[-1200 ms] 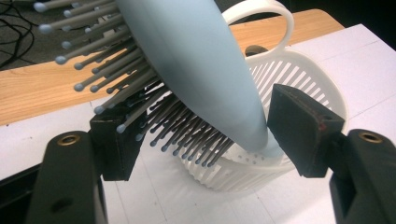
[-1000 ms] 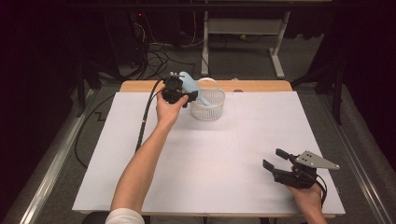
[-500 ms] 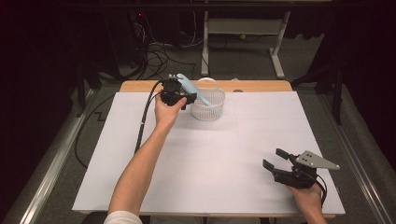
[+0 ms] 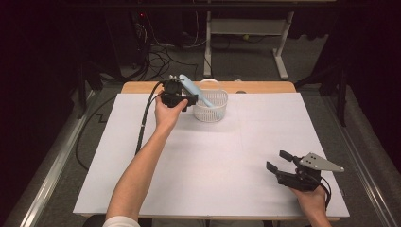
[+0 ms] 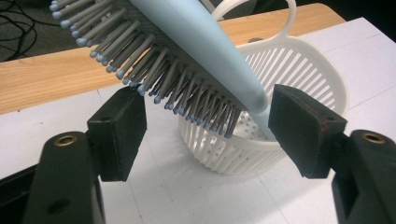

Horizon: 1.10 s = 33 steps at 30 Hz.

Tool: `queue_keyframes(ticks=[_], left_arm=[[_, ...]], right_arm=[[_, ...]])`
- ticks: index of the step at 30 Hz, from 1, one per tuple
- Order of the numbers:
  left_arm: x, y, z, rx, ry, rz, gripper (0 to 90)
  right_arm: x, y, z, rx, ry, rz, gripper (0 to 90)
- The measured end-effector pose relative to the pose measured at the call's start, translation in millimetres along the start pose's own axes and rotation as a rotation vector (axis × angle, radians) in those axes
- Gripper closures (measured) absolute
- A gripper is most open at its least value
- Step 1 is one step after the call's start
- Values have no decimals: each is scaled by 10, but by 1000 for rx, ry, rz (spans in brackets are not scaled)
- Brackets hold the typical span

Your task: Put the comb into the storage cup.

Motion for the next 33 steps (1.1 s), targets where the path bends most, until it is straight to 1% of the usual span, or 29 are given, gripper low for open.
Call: queue_keyframes(ticks=[10,19,33], left_arm=[[-84,44,32,1,-8,-19,290],[-166,43,33,17,-9,-34,290],[-221,42,27,29,-7,-44,290]], right_arm=[[4,0,1,0,1,1,287],[1,-1,4,1,4,0,287],[1,-1,3,1,4,0,287]])
Point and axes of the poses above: each handheld gripper's, and its own axes: x roughly forward along the jaws, y roughly out of its underside, z roughly to its left, the point moved 1 cm from there along x, roughly forward along the jaws, and after that the axes turned 10 degrees about x, right-handed, at the moved point
